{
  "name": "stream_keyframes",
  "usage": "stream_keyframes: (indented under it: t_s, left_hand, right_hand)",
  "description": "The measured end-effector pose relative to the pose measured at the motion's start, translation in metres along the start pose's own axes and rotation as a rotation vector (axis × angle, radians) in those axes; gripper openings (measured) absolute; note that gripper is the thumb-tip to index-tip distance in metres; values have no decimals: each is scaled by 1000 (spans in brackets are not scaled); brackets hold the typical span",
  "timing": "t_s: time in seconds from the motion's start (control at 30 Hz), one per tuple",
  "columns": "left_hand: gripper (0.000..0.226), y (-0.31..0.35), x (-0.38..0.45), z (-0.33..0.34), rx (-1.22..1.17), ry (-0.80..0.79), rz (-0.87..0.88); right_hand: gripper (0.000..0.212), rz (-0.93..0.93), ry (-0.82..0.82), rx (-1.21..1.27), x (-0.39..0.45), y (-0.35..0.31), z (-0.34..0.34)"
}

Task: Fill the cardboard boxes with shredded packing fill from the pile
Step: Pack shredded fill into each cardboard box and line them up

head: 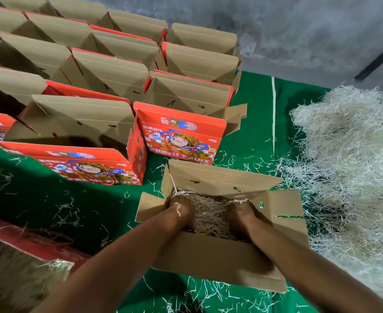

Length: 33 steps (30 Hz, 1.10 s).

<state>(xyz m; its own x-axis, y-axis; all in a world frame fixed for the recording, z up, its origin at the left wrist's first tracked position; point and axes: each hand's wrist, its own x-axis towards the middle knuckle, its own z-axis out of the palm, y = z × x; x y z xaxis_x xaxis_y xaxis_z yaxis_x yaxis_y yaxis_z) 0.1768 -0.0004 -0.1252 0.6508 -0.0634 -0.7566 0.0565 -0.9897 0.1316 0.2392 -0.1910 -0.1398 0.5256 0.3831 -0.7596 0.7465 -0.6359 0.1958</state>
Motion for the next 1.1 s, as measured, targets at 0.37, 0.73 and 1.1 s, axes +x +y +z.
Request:
stream_keyframes:
  t_s: [0.37, 0.73, 1.1]
  left_hand:
    - [27, 32, 0, -22, 166, 148, -38]
    - [41, 25, 16, -9, -63, -63, -109]
    - [45, 11, 18, -9, 0, 71, -217]
  right_hand:
    - [25, 5, 233, 419, -15, 2, -33]
    - [32, -55, -67, 576, -15, -18, -27]
    - [58, 109, 113, 403, -13, -6, -17]
